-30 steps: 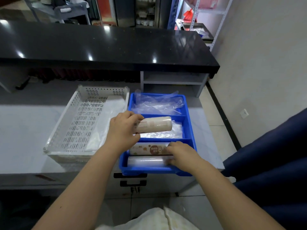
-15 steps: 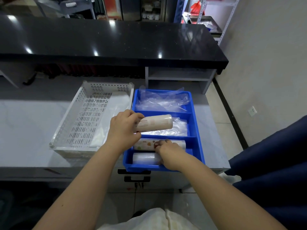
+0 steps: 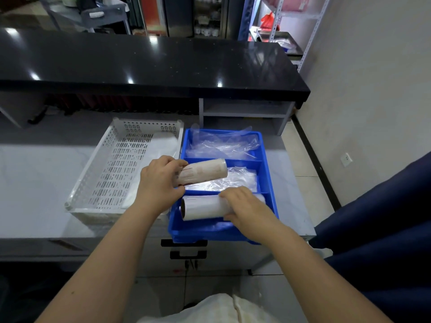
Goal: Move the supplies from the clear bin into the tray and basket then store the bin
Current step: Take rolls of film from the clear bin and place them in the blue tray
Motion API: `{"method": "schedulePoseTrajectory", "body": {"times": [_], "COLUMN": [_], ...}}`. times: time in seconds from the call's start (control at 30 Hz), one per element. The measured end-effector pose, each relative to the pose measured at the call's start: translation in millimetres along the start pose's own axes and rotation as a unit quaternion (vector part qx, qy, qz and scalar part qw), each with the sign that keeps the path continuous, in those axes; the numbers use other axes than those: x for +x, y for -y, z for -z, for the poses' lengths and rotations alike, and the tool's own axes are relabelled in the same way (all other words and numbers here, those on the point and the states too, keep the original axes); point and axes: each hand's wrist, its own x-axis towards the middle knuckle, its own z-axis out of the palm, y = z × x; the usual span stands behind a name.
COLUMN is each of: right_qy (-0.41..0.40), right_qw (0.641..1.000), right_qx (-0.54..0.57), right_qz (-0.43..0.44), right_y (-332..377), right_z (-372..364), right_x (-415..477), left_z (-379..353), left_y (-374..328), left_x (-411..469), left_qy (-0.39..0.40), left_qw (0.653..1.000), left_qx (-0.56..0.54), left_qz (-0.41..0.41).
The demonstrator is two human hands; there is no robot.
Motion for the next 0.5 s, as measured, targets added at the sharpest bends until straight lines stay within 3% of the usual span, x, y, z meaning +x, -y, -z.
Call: {"method": "schedulePoseTrajectory", "body": {"times": [0.27,0.5], "right_qy": [-0.187,-0.171], "right_qw": [0.980,0.982], "right_qx": [-0.035,-0.032], "right_qz": [-0.049,-0.075], "right_y": [-29,-42], "right_z": [77,62], "right_x": [-14,-9], "left_z": [-15,-60], "left_y": [-30,-55], "left_x": [-8,-40], "left_qy": [0.073,0.203], "left_qw": [0.997,0.977], "left_qx": [-0.004,-0.005], "left_qz": [-0.029,-0.071]}}
